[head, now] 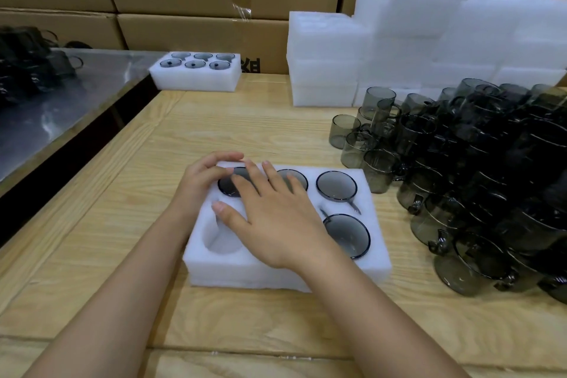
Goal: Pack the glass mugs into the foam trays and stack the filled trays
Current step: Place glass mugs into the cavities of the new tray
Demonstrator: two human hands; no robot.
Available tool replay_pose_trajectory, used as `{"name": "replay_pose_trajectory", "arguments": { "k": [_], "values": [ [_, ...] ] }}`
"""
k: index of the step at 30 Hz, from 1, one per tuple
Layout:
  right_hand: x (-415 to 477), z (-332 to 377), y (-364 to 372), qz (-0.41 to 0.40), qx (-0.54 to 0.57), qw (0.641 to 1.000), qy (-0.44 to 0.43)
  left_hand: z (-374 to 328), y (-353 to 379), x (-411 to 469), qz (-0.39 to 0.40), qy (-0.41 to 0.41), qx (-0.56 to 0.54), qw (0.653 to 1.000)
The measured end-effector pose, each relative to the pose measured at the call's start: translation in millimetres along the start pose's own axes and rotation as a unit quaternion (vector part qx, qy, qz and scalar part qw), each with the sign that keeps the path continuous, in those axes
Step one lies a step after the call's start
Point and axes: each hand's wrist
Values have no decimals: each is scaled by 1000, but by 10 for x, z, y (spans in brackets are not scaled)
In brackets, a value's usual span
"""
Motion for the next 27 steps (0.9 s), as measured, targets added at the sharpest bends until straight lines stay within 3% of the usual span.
{"name": "replay_pose_trajectory", "arguments": {
  "k": [2,4,5,7,8,10,12,14,23,27],
  "values": [
    [-24,9,-81,-60,128,990,-18,14,-9,2,0,-8,-7,1000],
    [-55,-108,-235,-175,259,950,6,25,-6,4,-15,-10,-20,1000],
    [-69,-234,-329,-239,250,938,38,28,-8,7,-23,-3,-10,1000],
    [-105,-589,-549,-315,128,931,129,42,-10,13,-34,11,4,999],
    [-136,-772,-651,-310,64,931,181,54,-14,18,-36,11,2,999],
    [-202,-1075,-761,-212,-25,939,269,72,-21,34,-40,0,-4,999],
    [-236,-1227,-739,-80,-75,948,298,86,-28,57,-41,-2,-5,999],
    [-253,-1269,-672,-28,-93,952,290,93,-30,69,-38,0,-7,999],
    [-281,-1204,-725,-155,-51,950,267,68,-17,39,-20,41,8,999],
    [-380,-1044,-826,-247,-81,948,181,47,-41,-6,3,80,16,997]
  ]
}}
Point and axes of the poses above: each hand's wrist, its own x-axis towards the middle knuckle, its own y-axis out of the palm, z = x × y
